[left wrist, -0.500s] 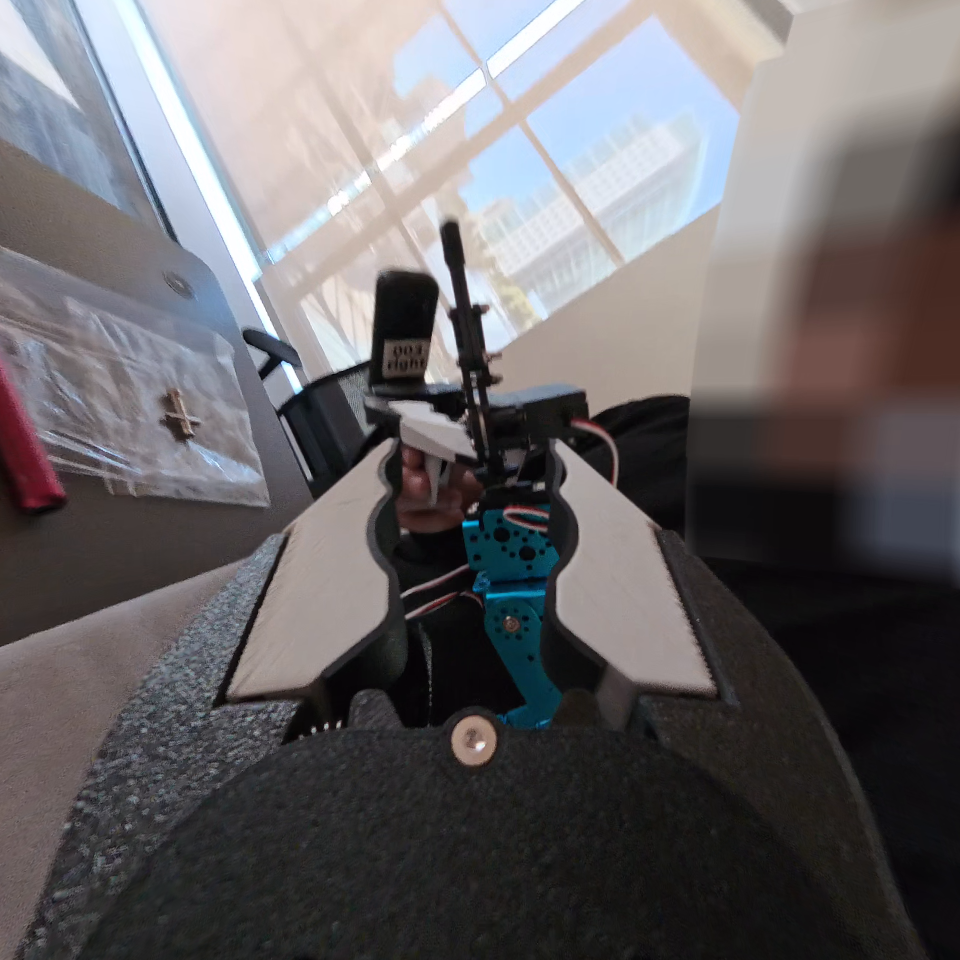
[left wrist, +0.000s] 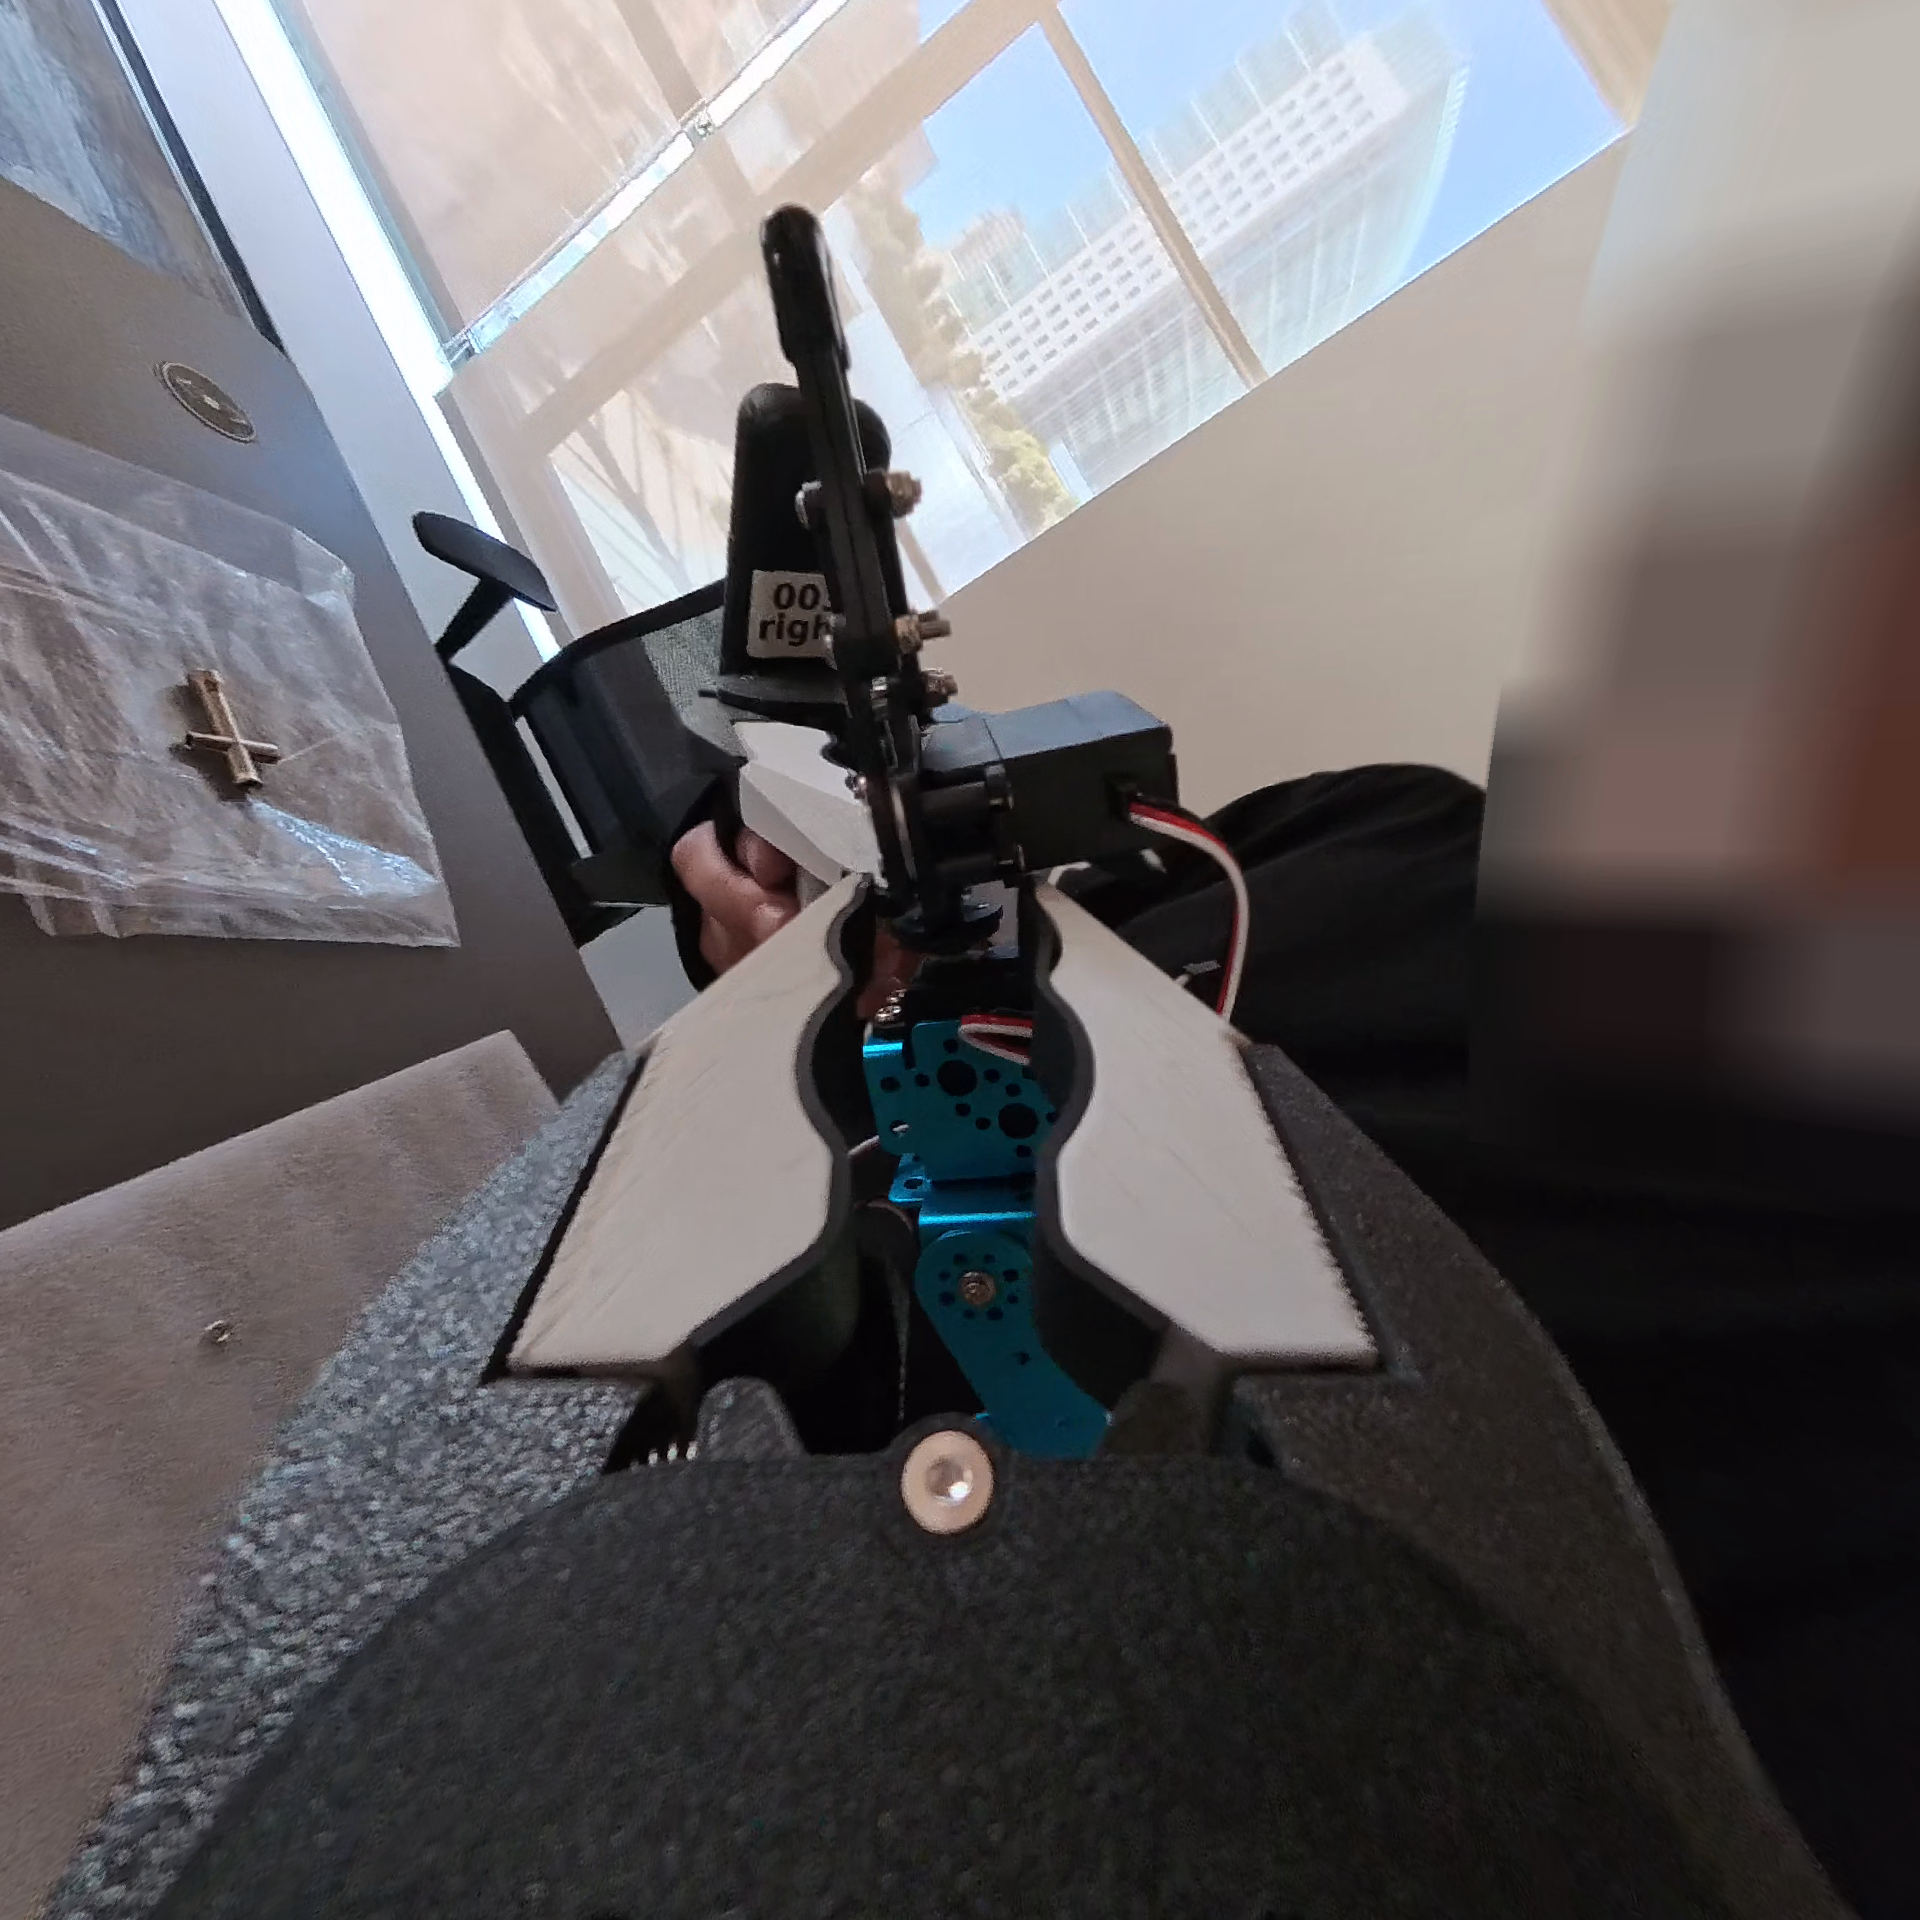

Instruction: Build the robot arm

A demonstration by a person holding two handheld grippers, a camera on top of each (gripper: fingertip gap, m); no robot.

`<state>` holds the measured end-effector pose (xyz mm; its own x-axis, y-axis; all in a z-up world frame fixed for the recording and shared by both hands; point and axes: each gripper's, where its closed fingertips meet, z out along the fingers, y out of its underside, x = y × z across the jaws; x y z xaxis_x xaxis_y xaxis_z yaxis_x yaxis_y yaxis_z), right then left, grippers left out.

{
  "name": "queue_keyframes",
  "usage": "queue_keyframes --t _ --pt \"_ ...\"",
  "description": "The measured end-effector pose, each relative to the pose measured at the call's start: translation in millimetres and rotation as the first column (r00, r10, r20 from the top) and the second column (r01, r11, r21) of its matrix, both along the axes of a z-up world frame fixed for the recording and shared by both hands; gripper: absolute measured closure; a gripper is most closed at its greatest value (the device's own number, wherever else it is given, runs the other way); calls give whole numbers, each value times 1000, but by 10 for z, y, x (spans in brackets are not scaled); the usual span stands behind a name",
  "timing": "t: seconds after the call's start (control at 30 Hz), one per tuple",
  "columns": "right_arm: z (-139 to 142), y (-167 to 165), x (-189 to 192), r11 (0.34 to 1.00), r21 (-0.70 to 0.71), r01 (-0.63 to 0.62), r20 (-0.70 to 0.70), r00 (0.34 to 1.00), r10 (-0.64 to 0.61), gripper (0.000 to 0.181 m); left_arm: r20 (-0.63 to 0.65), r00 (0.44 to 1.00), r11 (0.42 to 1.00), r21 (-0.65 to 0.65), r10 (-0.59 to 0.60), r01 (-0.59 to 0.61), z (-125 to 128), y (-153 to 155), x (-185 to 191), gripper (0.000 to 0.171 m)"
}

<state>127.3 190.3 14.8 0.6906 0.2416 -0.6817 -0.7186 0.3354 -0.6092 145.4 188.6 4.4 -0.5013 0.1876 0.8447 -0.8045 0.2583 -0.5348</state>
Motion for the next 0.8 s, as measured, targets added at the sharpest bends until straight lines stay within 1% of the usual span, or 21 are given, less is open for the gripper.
queue_keyframes --t 0.07,0.13,0.27,0.47,0.6,0.67,0.8 --pt "-5 11 1 1000 -23 8 18 1000 -7 119 -12 1000 1000 -5 3 -3 1 0 -2 146" --pt "-14 14 2 999 -47 10 31 999 -9 121 -7 1000 1000 -2 11 -11 2 -7 -3 146" --pt "-39 13 -2 995 -98 4 59 998 2 123 -37 999 1000 13 19 -19 -3 -18 -6 146" --pt "-22 45 -3 995 -96 -19 60 998 25 122 -143 989 999 -25 23 -26 22 36 -2 143" --pt "-17 56 -11 994 -105 -11 87 996 20 123 -131 991 999 -19 33 -36 14 92 -46 145" --pt "-16 61 -15 994 -109 -3 96 995 14 122 -120 990 998 14 70 -69 -36 102 -24 153" --pt "-19 59 -7 994 -106 12 100 995 -1 123 -97 991 996 35 87 -84 -46 80 -23 156"
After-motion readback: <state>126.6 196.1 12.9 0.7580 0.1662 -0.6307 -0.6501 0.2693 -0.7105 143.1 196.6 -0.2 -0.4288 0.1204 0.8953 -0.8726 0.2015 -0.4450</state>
